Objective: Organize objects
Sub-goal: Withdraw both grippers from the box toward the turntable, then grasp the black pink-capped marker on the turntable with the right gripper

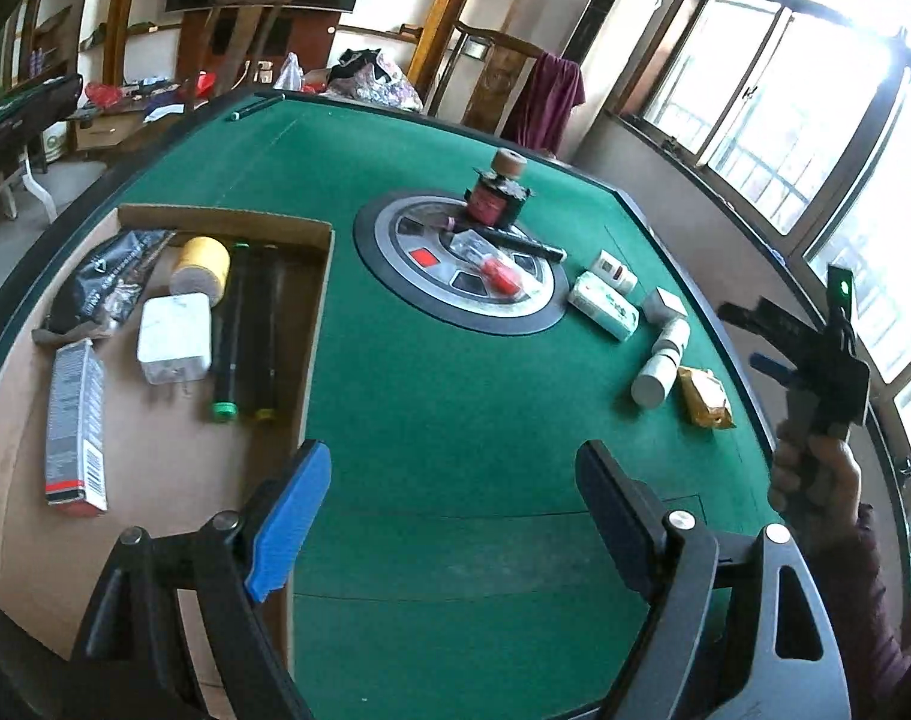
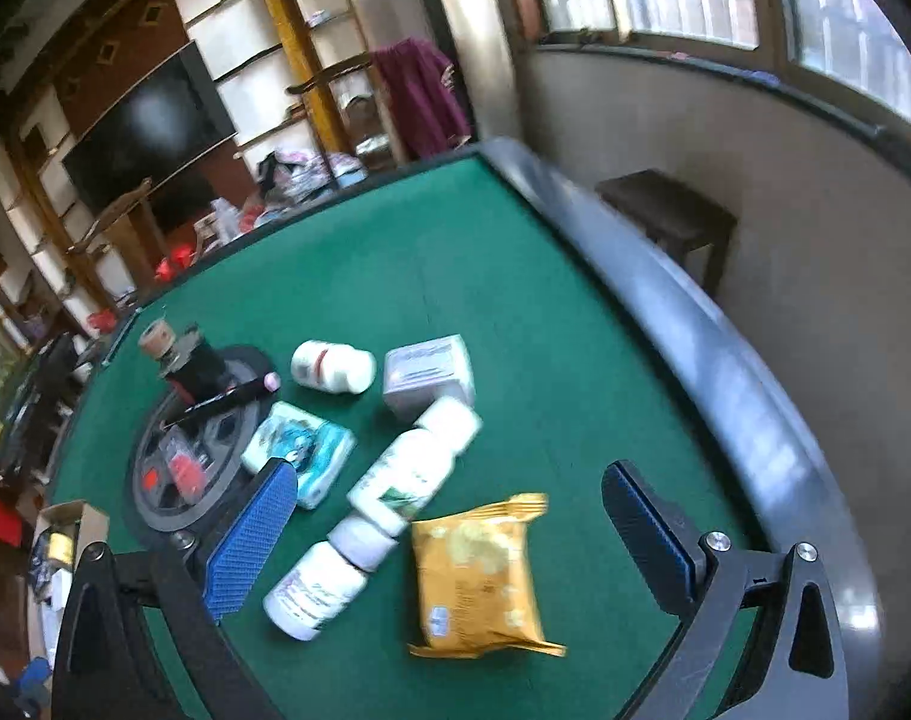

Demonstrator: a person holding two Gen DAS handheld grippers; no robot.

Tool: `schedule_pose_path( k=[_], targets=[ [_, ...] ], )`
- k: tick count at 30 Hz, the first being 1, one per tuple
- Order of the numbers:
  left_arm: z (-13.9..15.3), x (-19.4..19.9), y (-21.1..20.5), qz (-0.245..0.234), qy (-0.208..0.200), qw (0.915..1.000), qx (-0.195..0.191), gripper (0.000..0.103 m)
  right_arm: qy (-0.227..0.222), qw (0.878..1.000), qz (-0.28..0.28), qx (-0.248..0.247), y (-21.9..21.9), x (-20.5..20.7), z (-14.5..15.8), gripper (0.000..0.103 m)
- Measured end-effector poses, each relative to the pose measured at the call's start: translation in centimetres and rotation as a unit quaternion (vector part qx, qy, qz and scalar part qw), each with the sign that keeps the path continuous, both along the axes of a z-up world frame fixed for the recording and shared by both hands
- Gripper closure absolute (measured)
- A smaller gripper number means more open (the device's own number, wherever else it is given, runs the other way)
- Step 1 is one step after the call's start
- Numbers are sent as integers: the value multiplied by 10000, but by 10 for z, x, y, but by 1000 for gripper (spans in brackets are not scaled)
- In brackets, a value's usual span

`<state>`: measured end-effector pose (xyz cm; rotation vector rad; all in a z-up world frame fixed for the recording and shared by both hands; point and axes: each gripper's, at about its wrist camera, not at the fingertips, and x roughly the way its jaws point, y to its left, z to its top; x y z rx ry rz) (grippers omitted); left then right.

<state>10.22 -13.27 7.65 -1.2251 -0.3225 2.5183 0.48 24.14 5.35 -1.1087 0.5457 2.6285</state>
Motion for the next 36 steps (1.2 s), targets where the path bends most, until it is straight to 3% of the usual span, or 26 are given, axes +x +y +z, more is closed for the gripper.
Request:
schedule_pose_path(
  k=[10,16,19,20,21,25,28,32,35,36],
  targets=[
    [-17,-3,8,-98,-244,9996,-48,20,-177,9877,1555,-34,-93,-78,-3,0],
    [-23,-4,-9,17,-271,9996,-11,20,-694,9728,2101,681,-174,-134,-32,3],
    [-24,-7,-19,96,-293,9995,22,20,-894,9651,2280,930,-198,-155,-45,12],
    [-25,-8,-23,130,-303,9994,40,20,-973,9630,2293,1031,-204,-160,-50,22],
    [-25,-8,-26,154,-314,9994,60,20,-1068,9605,2319,1107,-210,-165,-55,42],
    [-29,-10,-32,227,-363,9990,117,20,-1122,9602,2431,798,-213,-168,-57,74],
    [-31,-10,-33,228,-400,9987,215,20,-1221,9556,2579,739,-214,-156,-55,79],
    [-31,-8,-28,127,-401,9989,223,20,-1370,9402,3069,559,-220,-129,-58,79],
    [-26,-5,-23,45,-309,9993,222,20,-1570,9205,3569,-271,-212,-118,-58,78],
    [-25,-5,-21,30,-297,9993,238,20,-1478,9240,3517,-268,-208,-114,-52,77]
  ],
)
